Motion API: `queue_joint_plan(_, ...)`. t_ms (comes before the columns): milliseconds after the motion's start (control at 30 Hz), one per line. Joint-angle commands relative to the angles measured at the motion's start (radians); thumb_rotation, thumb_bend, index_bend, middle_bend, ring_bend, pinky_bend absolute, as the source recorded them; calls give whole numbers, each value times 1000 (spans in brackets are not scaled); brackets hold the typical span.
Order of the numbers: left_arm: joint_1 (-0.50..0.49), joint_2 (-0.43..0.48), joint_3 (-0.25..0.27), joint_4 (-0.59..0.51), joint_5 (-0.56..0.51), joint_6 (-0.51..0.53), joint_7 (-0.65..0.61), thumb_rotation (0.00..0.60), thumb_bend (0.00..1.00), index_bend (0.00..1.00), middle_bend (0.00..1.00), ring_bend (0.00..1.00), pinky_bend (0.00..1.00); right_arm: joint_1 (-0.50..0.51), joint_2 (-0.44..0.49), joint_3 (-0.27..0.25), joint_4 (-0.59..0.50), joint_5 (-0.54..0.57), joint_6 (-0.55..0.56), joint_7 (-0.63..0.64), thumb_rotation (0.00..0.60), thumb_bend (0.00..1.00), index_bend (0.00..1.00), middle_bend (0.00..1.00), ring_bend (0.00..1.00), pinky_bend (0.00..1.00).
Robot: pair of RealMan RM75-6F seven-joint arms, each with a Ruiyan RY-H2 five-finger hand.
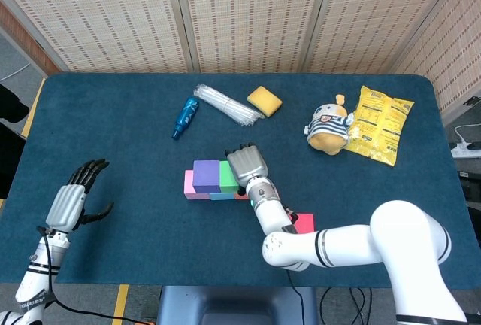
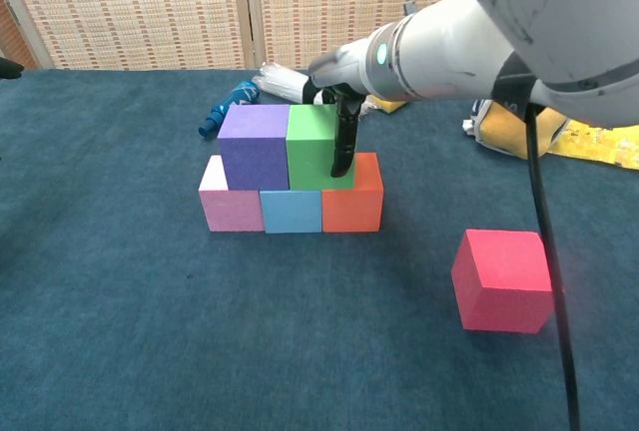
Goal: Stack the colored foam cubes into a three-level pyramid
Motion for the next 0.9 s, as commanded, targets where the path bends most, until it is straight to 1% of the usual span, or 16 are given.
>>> queue_joint_plan(33, -1, 0, 0, 0, 2, 0, -1, 600, 332, 93, 52, 0, 101, -2, 3, 1, -6, 2, 5, -5, 600, 238, 193, 367, 241, 273)
queue_joint_plan(200, -5, 2, 1, -4, 7, -4, 5, 600, 332, 89, 50, 0, 101, -6, 12, 3, -23, 11, 12, -16, 600, 238, 42, 327, 220, 244)
queue_joint_plan(267, -8, 3, 1, -6, 9, -6, 12, 600, 332, 85, 49, 0, 100, -10, 18, 5, -30, 11, 13, -14, 600, 238, 1, 285, 200, 230)
queue_joint_plan(467, -13, 12, -4, -17, 8, -8, 29, 600, 331, 73, 46, 0, 100, -35, 73, 14, -93, -9, 11, 7, 600, 238, 0, 154, 126, 222)
queue_joint_plan(567, -11, 16, -10, -18, 2, -3, 27, 600, 330, 72, 47, 0, 100, -68, 133, 18, -153, -47, 10, 45, 600, 237, 0, 127, 107, 222)
queue_joint_plan(700, -7, 16, -18, -10, -12, 2, 19, 600, 331, 72, 48, 0, 100, -137, 232, 17, -253, -133, -3, 126, 600, 237, 0, 126, 95, 218)
queue_joint_plan(767, -6, 14, -21, -3, -22, -2, 15, 600, 331, 73, 48, 0, 100, -191, 292, 8, -318, -218, -12, 186, 600, 238, 0, 124, 94, 217)
queue_joint_plan(800, -6, 13, -22, 1, -27, -5, 13, 600, 330, 75, 49, 0, 100, -227, 329, 0, -358, -279, -15, 223, 600, 238, 0, 125, 96, 218)
queue_joint_plan(900, -7, 12, -23, 4, -34, -12, 15, 600, 330, 79, 49, 0, 100, -332, 420, -42, -451, -447, -6, 310, 600, 238, 10, 175, 130, 250)
